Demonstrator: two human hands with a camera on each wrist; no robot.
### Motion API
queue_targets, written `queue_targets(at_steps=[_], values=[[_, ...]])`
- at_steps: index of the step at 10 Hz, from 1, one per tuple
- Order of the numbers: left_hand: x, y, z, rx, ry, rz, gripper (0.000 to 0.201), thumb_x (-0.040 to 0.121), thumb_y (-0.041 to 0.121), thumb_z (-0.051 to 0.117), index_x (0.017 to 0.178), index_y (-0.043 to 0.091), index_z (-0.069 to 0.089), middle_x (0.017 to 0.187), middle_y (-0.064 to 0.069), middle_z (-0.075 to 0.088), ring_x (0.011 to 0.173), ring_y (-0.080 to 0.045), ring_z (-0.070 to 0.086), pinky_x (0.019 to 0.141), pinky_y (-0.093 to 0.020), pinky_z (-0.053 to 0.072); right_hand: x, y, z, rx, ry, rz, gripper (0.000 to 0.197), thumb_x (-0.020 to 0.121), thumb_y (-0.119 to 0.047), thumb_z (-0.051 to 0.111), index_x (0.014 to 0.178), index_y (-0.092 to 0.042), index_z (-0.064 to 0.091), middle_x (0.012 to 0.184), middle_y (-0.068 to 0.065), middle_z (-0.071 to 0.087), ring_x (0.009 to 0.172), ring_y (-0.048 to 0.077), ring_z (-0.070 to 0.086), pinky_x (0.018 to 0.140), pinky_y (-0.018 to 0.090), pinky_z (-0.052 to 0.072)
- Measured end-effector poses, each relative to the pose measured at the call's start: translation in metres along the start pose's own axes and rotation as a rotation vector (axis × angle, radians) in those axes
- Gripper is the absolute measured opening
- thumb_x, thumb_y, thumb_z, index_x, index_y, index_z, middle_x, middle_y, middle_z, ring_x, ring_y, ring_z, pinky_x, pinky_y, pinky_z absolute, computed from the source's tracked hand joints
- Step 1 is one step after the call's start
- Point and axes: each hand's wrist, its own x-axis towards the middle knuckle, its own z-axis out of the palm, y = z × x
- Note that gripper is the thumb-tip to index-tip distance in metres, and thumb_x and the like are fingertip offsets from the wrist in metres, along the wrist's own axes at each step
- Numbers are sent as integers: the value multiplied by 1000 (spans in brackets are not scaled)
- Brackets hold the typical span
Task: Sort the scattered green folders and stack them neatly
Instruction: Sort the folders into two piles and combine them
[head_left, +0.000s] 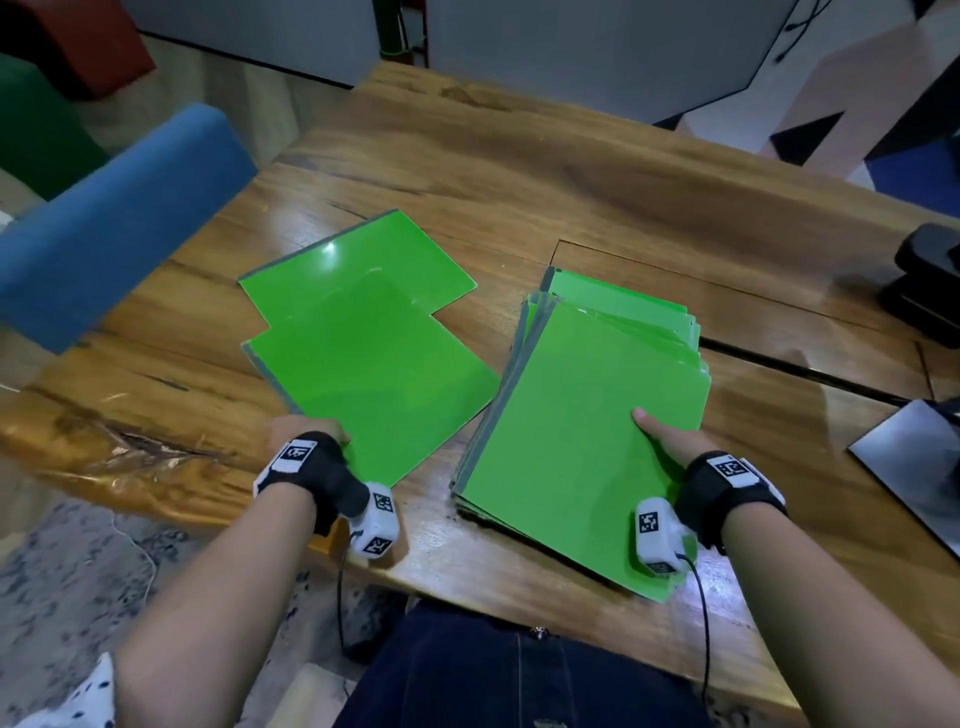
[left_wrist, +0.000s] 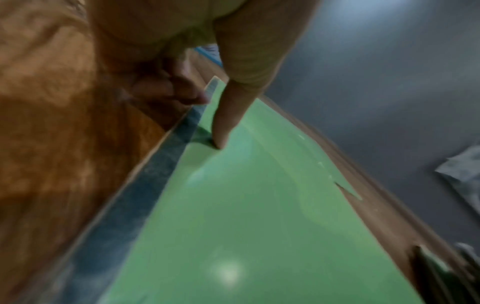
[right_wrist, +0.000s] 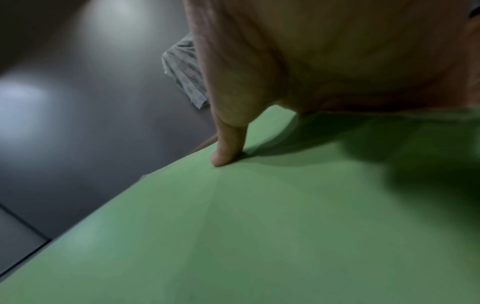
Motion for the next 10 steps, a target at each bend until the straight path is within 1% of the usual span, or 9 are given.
queue_targets(at_steps=[1,2,3,4,5,6,7,8,10], values=[[104,-6,23,-46,-22,35,98,15,42,87,102,3,60,98,-12,67,86,-33,66,75,-44,54,-4,1,3,16,25,-6,100,74,-69,58,143,-2,32,149,20,34,129,36,42,105,47,37],[121,0,39,33,32,24,127,24,57,87,133,7,47,120,-15,61,104,-38,62,86,-46,51,-7,1,6,18,48,1,101,74,-68,59,145,-2,29,149,20,33,131,36,41,106,47,36],[23,15,11,101,-20,118,75,64,37,84,117,-5,50,111,-13,63,97,-28,62,81,-31,50,-5,1,8,29,67,10,102,73,-69,60,144,-2,31,148,20,35,129,37,43,106,50,37],[19,13,0,240,-119,243,26,85,26,67,104,8,64,129,-11,59,108,-22,62,79,-22,43,-6,0,9,26,85,23,99,74,-67,61,142,-1,33,146,20,38,126,37,45,103,48,38],[19,14,-6,236,-183,321,48,82,23,65,128,15,56,136,-9,54,115,-20,59,85,-19,43,-13,-1,11,39,116,31,97,75,-65,61,143,-1,32,146,20,38,127,37,45,101,46,38],[24,25,-9,67,-193,242,28,88,14,63,112,-1,58,123,-18,60,97,-26,57,76,-26,44,-20,-2,13,69,144,31,101,72,-66,64,143,-1,32,145,20,39,126,37,46,100,47,39],[28,48,-22,-245,-42,209,45,74,0,72,115,-5,55,109,-14,63,94,-28,61,80,-34,49,-26,-2,14,71,144,25,99,72,-67,63,142,-2,35,144,20,41,125,36,47,100,47,40],[32,76,-37,-310,36,416,52,78,-8,65,127,-3,50,115,-11,61,103,-27,59,84,-35,47,-28,-3,14,86,146,30,98,74,-64,64,143,-2,32,145,20,39,126,37,46,100,48,39],[77,157,-63,124,37,718,50,77,3,73,124,-3,54,120,-22,61,109,-36,59,95,-43,48,-11,1,16,97,150,32,103,63,-70,67,137,-3,42,137,20,49,117,36,53,99,48,43]])
